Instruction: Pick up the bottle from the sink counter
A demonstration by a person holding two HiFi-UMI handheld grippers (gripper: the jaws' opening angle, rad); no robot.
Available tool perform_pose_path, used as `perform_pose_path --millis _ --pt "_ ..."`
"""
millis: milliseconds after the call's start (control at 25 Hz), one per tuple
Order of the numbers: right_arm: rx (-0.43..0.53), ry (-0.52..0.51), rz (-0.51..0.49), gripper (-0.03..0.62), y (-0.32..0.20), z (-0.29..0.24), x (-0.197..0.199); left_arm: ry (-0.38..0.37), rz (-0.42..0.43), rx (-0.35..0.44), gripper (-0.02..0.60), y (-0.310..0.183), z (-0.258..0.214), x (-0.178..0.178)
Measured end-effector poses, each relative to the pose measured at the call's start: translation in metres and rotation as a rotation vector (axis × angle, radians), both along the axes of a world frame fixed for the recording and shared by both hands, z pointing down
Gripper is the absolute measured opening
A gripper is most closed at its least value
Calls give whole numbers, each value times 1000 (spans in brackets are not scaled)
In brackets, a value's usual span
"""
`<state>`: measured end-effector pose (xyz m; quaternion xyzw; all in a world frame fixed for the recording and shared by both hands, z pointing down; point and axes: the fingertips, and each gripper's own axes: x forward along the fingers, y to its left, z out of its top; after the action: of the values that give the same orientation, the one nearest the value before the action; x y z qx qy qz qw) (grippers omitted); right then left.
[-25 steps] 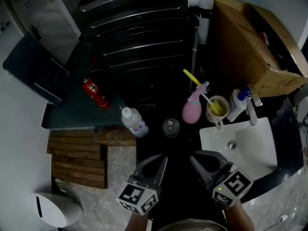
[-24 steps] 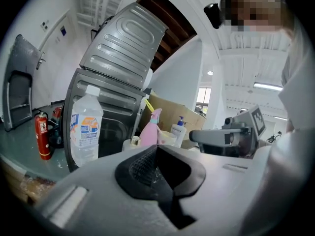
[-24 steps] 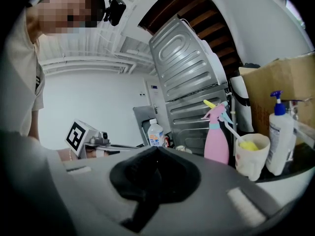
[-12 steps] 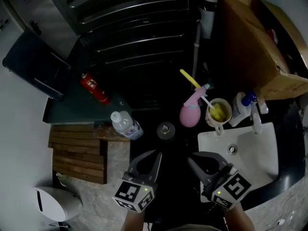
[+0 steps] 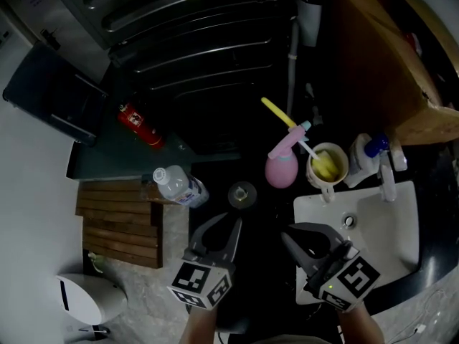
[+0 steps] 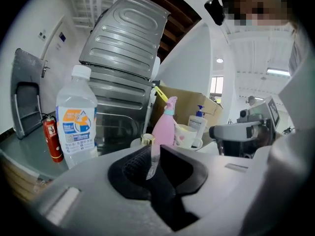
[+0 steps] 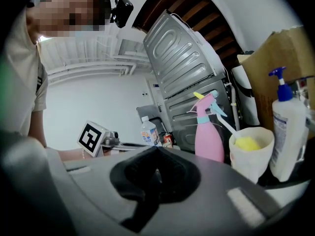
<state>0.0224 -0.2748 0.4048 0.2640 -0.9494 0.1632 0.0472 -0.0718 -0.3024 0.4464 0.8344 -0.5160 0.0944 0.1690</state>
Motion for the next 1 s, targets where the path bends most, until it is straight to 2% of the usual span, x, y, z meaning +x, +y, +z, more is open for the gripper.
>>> perform_pose_path --millis 120,400,640,1000 --pt "-9 -9 -2 3 -3 3 2 -12 -19 -17 138 -6 8 0" --pt "-22 -9 -10 3 -6 12 7 -36 -35 -46 276 -20 23 2" --pt "-35 -7 -12 3 -9 15 12 -60 -19 -83 336 -34 40 9" --pt "-57 -8 -4 3 -15 24 21 -80 -40 -102 354 -52 49 7"
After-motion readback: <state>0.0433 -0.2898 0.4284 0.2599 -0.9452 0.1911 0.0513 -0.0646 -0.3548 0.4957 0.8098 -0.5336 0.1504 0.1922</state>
